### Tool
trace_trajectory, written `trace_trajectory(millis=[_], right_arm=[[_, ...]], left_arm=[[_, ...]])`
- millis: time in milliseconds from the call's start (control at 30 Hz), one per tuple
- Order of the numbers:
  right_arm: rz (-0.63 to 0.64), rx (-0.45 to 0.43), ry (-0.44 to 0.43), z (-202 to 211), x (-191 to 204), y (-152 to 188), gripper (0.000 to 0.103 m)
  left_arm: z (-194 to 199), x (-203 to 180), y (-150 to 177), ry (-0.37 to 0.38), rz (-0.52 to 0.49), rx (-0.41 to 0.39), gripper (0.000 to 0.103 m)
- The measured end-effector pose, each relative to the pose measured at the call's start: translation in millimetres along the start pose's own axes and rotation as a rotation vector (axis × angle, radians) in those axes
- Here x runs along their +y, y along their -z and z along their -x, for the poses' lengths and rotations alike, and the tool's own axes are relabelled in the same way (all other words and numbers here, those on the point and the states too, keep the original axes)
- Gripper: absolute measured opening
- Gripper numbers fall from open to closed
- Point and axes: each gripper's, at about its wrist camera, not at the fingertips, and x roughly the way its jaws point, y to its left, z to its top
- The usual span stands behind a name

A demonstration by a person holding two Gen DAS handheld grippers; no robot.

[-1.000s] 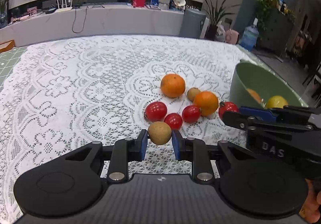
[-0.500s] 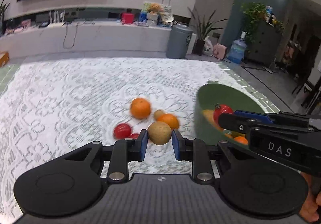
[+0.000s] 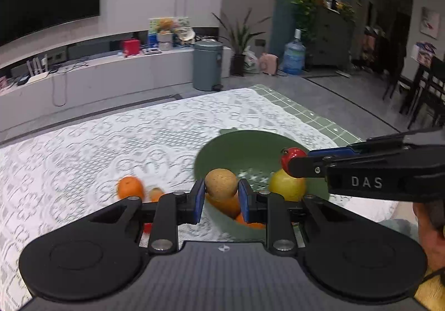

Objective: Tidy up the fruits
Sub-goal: 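Carry the kiwi and tomato over the green colander with both tools, then open both tools to drop the kiwi and tomato into the colander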

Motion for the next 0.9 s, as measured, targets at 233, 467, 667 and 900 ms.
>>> trace_trajectory(millis=[233,467,667,900], right_arm=[[0.023,0.077,0.009,-18,-35,-4,0.022],[0.071,0.123,-0.004,-45,-50,-10,0.022],[0.107,0.172,-0.019,-73,-52,-17,0.022],[0.153,0.190,-0.022,-99,-47,-23,0.022]], left_arm=[[-32,-16,-6,0.034,-0.043,0.051,0.029],[-59,-16,-8,0.033,-0.081,0.102,0.029],[-78,-4,-19,0.019,-0.061,0.117,0.029],[-97,8,-30,0.000,-0.051,0.134,0.029]])
